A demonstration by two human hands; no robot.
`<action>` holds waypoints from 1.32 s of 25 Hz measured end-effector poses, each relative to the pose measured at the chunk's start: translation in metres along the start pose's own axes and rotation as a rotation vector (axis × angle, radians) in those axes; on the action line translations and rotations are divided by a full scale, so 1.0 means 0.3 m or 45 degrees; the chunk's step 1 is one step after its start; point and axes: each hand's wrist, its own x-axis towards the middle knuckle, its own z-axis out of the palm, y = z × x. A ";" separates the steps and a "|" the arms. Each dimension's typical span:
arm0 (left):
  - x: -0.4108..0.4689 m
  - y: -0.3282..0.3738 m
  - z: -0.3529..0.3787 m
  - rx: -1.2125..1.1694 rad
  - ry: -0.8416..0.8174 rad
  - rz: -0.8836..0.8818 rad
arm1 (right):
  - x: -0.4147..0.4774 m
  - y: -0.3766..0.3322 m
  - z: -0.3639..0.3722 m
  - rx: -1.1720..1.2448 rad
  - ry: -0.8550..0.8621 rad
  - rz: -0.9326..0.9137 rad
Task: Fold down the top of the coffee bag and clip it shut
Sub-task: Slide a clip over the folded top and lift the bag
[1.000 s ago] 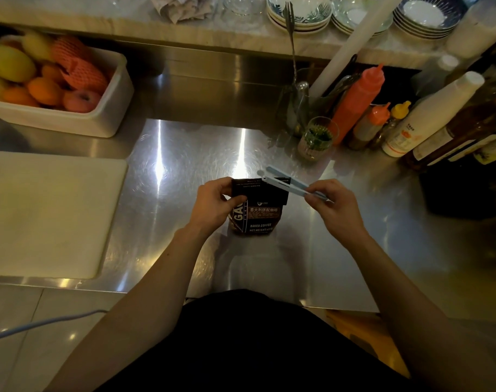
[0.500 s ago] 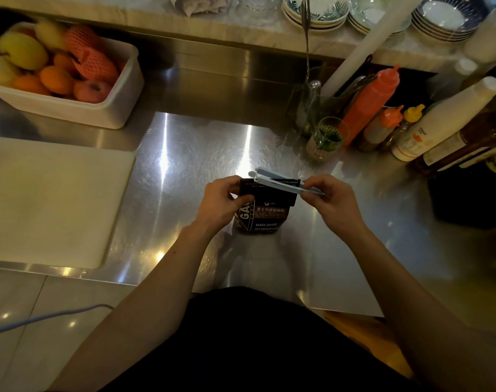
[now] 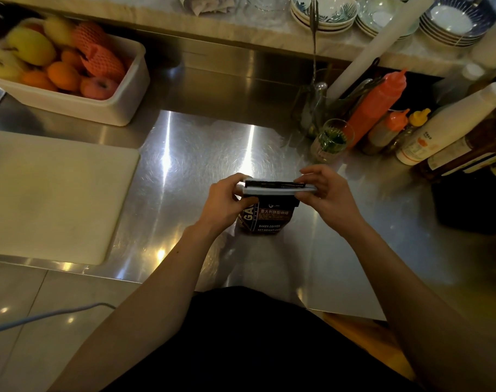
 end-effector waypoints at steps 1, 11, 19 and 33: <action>-0.002 0.002 0.000 0.001 0.005 0.003 | 0.002 -0.001 0.001 -0.008 -0.013 0.004; -0.008 -0.009 -0.007 -0.079 0.026 -0.027 | -0.008 0.009 0.047 0.147 0.027 0.030; -0.013 -0.006 -0.002 -0.147 0.084 -0.056 | -0.015 0.017 0.078 0.230 0.065 0.050; 0.010 0.005 -0.003 -0.173 0.073 -0.119 | -0.003 0.029 0.101 0.176 0.134 0.080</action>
